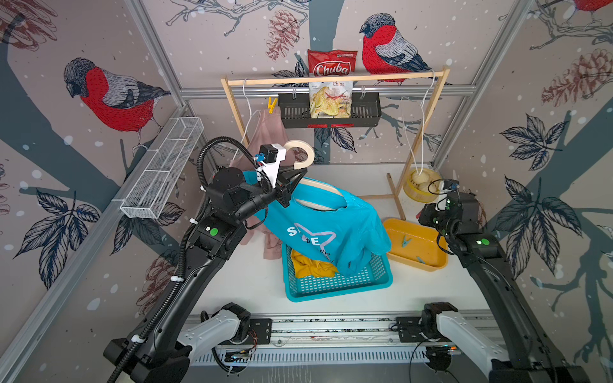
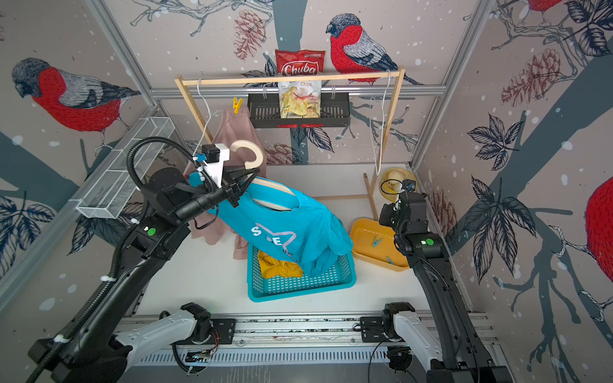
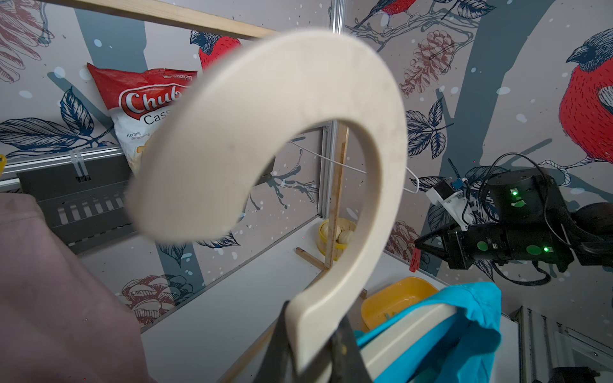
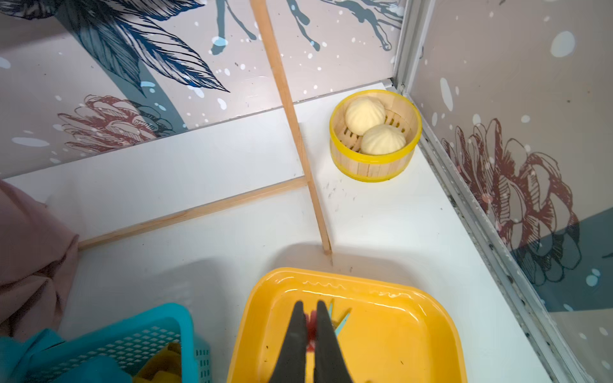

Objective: Remove the clothespins securing t-shirts to the hanger
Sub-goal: Place the clothespin in the storage box, then adjust the hanger.

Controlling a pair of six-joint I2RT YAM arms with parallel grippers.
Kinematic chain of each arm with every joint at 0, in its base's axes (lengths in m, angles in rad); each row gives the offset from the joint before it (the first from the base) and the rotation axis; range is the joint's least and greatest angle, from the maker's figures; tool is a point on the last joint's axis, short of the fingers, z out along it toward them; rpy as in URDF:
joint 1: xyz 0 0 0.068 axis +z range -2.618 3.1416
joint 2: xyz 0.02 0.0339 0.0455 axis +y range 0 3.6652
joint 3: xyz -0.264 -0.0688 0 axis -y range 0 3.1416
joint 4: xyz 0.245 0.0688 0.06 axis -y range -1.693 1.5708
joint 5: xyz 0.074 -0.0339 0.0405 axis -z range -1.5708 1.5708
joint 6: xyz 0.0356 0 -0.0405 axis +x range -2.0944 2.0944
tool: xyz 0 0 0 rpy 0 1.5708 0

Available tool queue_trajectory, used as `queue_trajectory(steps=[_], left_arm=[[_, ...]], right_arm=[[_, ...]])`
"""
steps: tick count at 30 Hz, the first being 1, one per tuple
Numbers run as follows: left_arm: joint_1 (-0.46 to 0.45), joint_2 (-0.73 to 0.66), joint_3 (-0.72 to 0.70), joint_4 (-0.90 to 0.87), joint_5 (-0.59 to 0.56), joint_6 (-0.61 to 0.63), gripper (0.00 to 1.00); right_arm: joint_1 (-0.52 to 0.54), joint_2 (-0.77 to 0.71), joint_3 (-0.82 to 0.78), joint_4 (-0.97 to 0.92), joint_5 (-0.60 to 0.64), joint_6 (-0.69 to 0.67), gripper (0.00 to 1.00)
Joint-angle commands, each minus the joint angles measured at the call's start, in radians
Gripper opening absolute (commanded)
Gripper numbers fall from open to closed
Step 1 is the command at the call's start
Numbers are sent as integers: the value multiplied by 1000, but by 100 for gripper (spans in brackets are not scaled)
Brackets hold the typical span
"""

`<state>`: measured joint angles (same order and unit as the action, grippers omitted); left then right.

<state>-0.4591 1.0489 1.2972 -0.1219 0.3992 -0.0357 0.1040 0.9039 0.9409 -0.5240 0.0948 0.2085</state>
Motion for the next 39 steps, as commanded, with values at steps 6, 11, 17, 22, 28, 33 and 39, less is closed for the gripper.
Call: queue_trajectory(steps=[6,11,17,22,28,33,39], left_arm=[[3,-3,1,36,-7,14,0],[2,-9,2,32,-9,16,0],[3,-12,4,33,-8,11,0],[3,-12,7,43,-22,-11,0],[-79,-4,30,42,-203,-46,0],[-271,43,125,-7,-387,27,0],[-429,125,213,-39,-584,60,0]], right_arm=[[-66,0,-30,62,-100,14,42],[-81,-5,-26,57,-116,14,61],[-81,-43,-2,59,-191,1,65],[-69,-89,42,81,-378,-17,63],[116,-136,134,110,-516,-93,62],[237,-143,236,115,-564,-118,72],[240,-56,479,39,-635,-164,76]])
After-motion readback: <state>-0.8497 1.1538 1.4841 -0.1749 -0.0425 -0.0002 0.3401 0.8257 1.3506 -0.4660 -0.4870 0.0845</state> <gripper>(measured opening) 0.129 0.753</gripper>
